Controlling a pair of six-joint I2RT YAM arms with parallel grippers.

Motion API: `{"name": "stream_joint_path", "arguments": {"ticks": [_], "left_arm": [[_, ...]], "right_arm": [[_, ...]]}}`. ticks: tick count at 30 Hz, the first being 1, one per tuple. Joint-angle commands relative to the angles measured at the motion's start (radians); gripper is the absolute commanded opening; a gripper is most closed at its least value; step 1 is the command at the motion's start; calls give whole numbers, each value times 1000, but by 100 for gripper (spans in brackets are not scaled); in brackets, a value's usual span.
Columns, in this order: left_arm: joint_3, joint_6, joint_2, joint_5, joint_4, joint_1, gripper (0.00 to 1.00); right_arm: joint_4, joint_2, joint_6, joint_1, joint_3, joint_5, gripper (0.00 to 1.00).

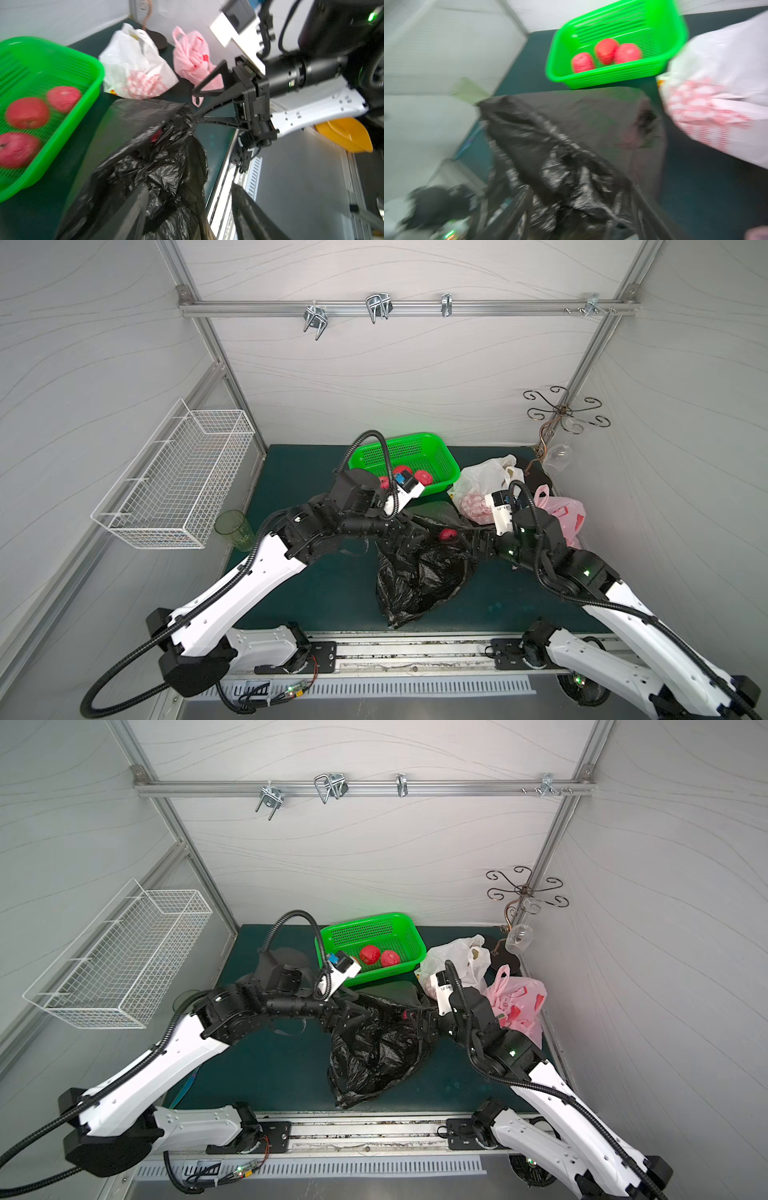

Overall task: Untie the knot of a plastic bag & take out the apple
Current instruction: Adjust the plastic bag at the center of the board.

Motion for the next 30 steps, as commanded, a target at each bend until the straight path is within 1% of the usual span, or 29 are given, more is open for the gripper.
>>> {"name": "stream_joint_path", "arguments": {"ticks": [1,3,4,6,9,10,12,14,17,19,22,23,26,28,30], "left_arm": [[-97,-31,116,85,51,-20,47],[-144,-56,152,29,70,-20,35],[-162,-69,161,-9,76,-21,30],[-210,-112,166,-83,106,-20,17],[-273,-152,160,-159,142,-21,7],[-287,-159,162,-170,152,-21,6],[-302,-180,176,-212,154,-21,0],[-320,-203,183,-250,175,-23,0],[-380,-247,180,-305,263,-25,0],[-420,-285,183,-350,319,-28,0],[-497,-326,176,-463,428,-44,0],[-535,-334,167,-506,489,-53,0],[-633,-337,140,-563,653,-76,0],[-666,-323,117,-597,721,-100,0],[-688,-292,84,-658,771,-144,0]], "right_arm": [[23,11,-36,58,23,-220,66],[29,40,-47,100,13,-215,52],[35,54,-47,111,5,-208,44],[53,90,-41,117,-19,-202,21],[73,140,-35,126,-50,-156,2],[79,158,-35,130,-57,-135,0],[78,212,-35,138,-62,-102,0],[89,264,-38,150,-66,-85,0],[131,337,-29,183,-88,-47,0],[183,388,-17,189,-117,-58,0],[244,489,2,192,-147,-44,0],[258,529,5,192,-148,-23,0],[291,627,-5,182,-120,75,0],[312,672,-13,160,-86,135,0],[319,713,-11,121,-39,175,0]]}}
